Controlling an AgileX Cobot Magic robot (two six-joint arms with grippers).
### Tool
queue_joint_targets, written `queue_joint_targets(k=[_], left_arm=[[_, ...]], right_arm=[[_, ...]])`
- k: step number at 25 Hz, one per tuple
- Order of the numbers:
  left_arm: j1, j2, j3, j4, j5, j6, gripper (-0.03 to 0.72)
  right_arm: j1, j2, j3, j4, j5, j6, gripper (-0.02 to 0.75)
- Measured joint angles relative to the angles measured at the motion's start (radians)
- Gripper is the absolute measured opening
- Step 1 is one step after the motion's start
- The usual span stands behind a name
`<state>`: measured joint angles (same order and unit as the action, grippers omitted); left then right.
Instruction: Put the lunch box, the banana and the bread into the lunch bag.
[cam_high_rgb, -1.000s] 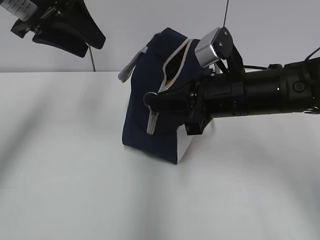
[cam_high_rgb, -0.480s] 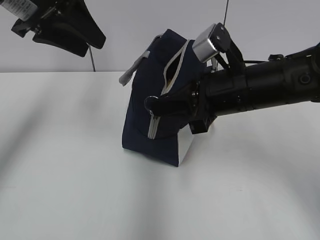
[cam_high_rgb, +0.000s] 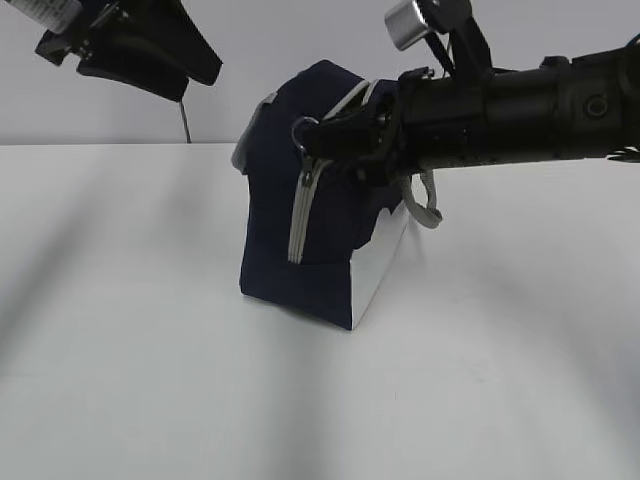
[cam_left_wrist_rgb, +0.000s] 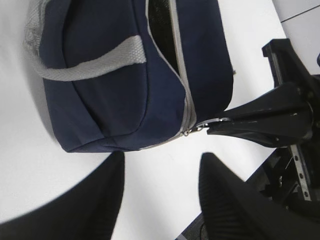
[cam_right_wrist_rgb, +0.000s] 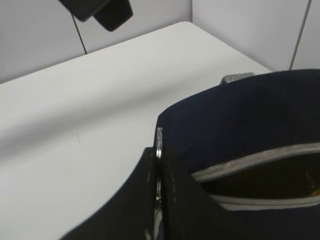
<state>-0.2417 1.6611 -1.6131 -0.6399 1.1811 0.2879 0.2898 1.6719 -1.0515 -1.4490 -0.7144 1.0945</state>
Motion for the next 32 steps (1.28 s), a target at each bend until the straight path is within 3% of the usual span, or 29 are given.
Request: queue_joint_targets(k=[10, 16, 32], left_arm=[[-0.001, 0.001, 0.0, -0.01, -0.042, 0.069, 0.351], [-0.001, 0.057, 0.0, -0.087, -0.046, 0.148, 0.351], [-0.001, 0.164, 0.003, -0.15, -0.056, 0.28, 0.351]], right_arm=[[0.0, 0.0, -0.004, 0.184, 0.055, -0.02, -0.016], [0.0, 0.0, -0.004, 0.284, 0.111, -0.065, -0.016], [0.0, 0.101, -0.136, 0.304, 0.178, -0.127, -0.016]])
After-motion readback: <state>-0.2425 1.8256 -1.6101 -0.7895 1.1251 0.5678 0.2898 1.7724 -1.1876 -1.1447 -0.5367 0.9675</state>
